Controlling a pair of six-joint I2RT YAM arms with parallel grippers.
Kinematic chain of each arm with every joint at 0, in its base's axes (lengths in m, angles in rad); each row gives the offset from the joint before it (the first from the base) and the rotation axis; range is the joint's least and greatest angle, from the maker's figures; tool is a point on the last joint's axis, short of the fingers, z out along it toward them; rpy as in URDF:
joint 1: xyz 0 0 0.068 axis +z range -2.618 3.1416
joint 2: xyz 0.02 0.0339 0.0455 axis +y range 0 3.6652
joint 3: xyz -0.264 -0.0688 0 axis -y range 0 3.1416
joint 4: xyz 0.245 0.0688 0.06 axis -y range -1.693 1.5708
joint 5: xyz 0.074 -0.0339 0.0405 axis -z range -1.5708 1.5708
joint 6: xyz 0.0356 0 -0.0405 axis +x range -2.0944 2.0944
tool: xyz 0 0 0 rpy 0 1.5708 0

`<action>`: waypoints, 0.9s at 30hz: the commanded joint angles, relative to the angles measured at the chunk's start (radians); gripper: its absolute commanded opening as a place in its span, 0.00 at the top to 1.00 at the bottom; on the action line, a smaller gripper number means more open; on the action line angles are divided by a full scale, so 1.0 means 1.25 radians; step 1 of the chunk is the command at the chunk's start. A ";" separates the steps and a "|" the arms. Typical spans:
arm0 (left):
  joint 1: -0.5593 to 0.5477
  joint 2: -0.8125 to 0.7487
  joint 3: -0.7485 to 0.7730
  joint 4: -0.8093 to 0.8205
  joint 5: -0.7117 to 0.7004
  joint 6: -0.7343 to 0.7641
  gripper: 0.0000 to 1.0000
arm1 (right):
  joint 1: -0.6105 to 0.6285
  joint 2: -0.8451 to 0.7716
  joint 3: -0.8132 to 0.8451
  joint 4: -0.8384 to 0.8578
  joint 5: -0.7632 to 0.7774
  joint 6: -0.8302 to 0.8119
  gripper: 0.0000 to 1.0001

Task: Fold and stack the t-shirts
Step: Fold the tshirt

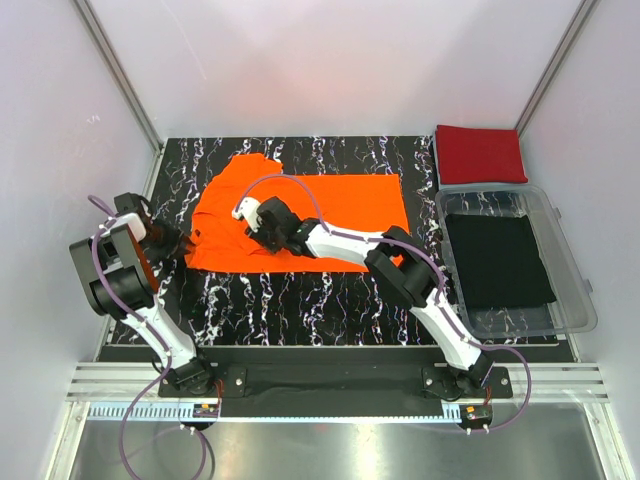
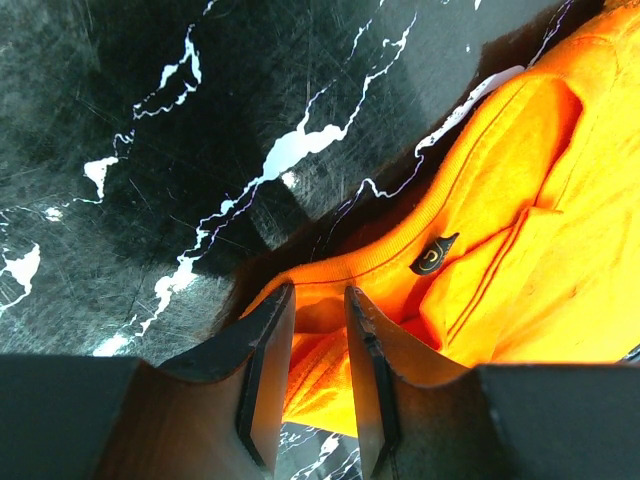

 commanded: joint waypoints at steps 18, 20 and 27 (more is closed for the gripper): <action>0.006 0.017 0.018 -0.030 -0.111 0.027 0.66 | 0.079 -0.043 0.004 0.035 0.025 -0.101 0.67; 0.006 0.019 0.018 -0.031 -0.108 0.026 0.66 | 0.082 -0.041 0.004 0.035 0.032 -0.106 0.67; 0.005 0.009 0.012 -0.030 -0.109 0.029 0.66 | 0.099 -0.021 0.016 0.037 0.043 -0.107 0.69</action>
